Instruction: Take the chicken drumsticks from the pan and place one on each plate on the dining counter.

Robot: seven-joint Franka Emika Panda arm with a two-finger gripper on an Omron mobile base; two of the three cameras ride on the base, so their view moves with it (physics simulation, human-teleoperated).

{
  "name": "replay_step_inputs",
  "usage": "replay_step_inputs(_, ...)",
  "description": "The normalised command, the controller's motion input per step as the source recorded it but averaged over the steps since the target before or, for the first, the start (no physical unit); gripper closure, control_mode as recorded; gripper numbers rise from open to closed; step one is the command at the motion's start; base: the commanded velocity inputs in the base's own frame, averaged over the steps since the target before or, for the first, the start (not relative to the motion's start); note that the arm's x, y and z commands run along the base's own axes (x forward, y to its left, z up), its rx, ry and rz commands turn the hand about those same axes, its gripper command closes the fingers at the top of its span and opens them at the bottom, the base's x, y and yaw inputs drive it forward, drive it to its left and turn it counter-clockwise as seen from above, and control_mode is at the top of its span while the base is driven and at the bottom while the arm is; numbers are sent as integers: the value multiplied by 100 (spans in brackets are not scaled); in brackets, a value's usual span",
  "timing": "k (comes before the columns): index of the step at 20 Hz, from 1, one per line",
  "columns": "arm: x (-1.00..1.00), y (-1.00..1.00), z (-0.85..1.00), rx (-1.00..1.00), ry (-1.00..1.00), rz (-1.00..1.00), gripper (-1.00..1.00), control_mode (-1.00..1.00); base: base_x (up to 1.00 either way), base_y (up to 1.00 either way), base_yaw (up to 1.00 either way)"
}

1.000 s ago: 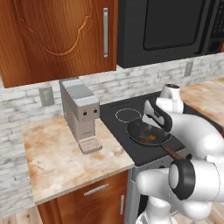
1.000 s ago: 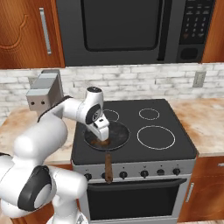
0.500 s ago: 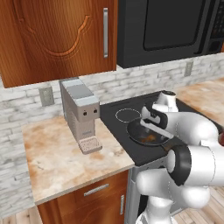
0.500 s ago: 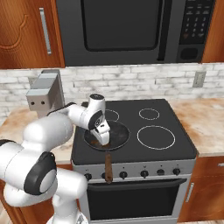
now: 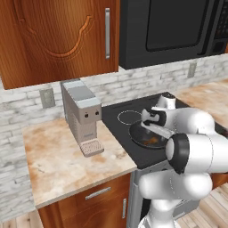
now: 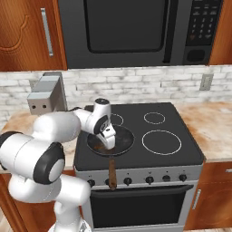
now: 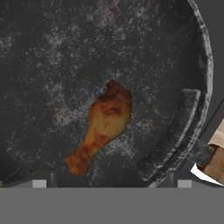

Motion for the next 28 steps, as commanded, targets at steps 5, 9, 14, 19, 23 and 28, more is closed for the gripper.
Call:
replay_step_inputs(5, 20, -1, -22, 0, 0, 0, -100, -100, 0, 0, 0)
replay_step_inputs(9, 21, -3, -29, 0, 0, 0, -100, -100, 0, 0, 0)
replay_step_inputs(14, 18, -5, -26, 0, 0, 0, -100, -100, 0, 0, 0)
replay_step_inputs(19, 10, -4, -17, 0, 0, 0, -100, -100, 0, 0, 0)
replay_step_inputs(23, 3, 0, -16, 0, 0, 0, -100, -100, 0, 0, 0)
replay_step_inputs(28, 5, 0, -16, 0, 0, 0, -100, -100, 0, 0, 0)
